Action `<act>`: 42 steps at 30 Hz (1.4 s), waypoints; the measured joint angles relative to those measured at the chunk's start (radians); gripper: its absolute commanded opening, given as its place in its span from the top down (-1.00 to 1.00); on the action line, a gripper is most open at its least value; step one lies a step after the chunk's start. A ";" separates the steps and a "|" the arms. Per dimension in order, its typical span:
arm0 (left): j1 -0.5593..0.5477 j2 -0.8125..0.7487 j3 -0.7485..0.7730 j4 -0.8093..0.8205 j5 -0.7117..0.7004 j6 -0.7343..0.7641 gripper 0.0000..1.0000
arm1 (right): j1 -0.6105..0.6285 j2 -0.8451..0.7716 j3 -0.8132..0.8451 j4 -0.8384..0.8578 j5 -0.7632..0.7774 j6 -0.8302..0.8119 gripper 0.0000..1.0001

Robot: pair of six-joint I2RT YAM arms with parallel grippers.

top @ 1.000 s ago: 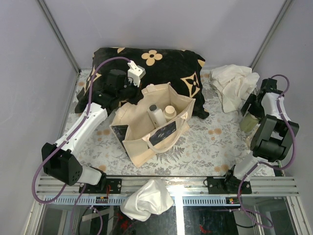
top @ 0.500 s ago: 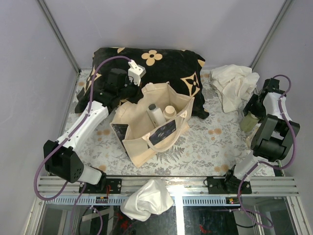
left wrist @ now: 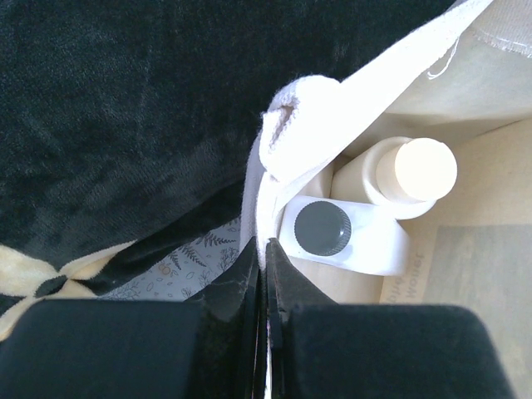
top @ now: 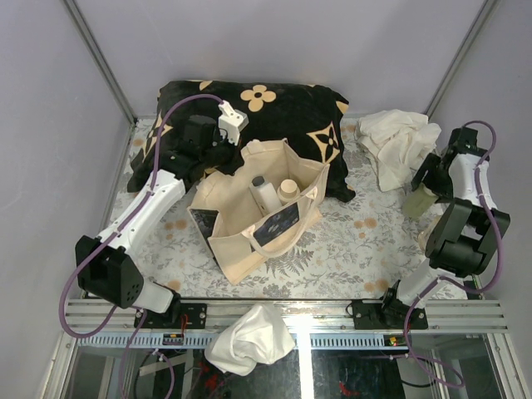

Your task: Place the personal care products into the canvas bag

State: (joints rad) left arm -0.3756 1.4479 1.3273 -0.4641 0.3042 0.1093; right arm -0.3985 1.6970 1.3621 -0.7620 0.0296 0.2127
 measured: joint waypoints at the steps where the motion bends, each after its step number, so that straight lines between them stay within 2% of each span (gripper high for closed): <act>1: 0.000 0.001 0.001 0.000 0.001 0.000 1.00 | 0.005 -0.008 0.015 -0.010 -0.005 0.000 1.00; 10: 0.003 0.027 0.026 -0.007 0.003 0.000 1.00 | 0.141 -0.087 0.347 -0.080 -0.031 -0.006 1.00; 13: 0.003 0.032 0.032 -0.010 0.004 0.000 1.00 | 0.175 -0.110 0.470 -0.076 -0.078 -0.004 1.00; 18: 0.004 0.045 0.039 -0.009 0.004 0.000 1.00 | 0.201 -0.161 0.575 -0.036 -0.201 0.012 1.00; 22: 0.004 0.052 0.045 -0.011 0.004 0.000 1.00 | 0.232 -0.183 0.602 0.019 -0.382 0.027 1.00; 27: 0.004 0.052 0.046 -0.011 0.003 0.000 1.00 | 0.332 -0.183 0.600 0.107 -0.616 0.070 1.00; 31: 0.004 0.052 0.046 -0.011 0.003 0.000 1.00 | 0.396 -0.196 0.555 0.234 -0.761 0.149 1.00; 36: 0.003 0.051 0.046 -0.012 0.003 0.000 1.00 | 0.493 -0.201 0.534 0.321 -0.835 0.203 1.00; 42: 0.003 0.051 0.048 -0.014 -0.003 0.000 1.00 | 0.677 -0.231 0.421 0.366 -0.834 0.224 1.00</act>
State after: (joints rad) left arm -0.3721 1.4986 1.3758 -0.4778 0.3012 0.1093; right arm 0.2787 1.4658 1.7832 -0.3962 -0.8040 0.4366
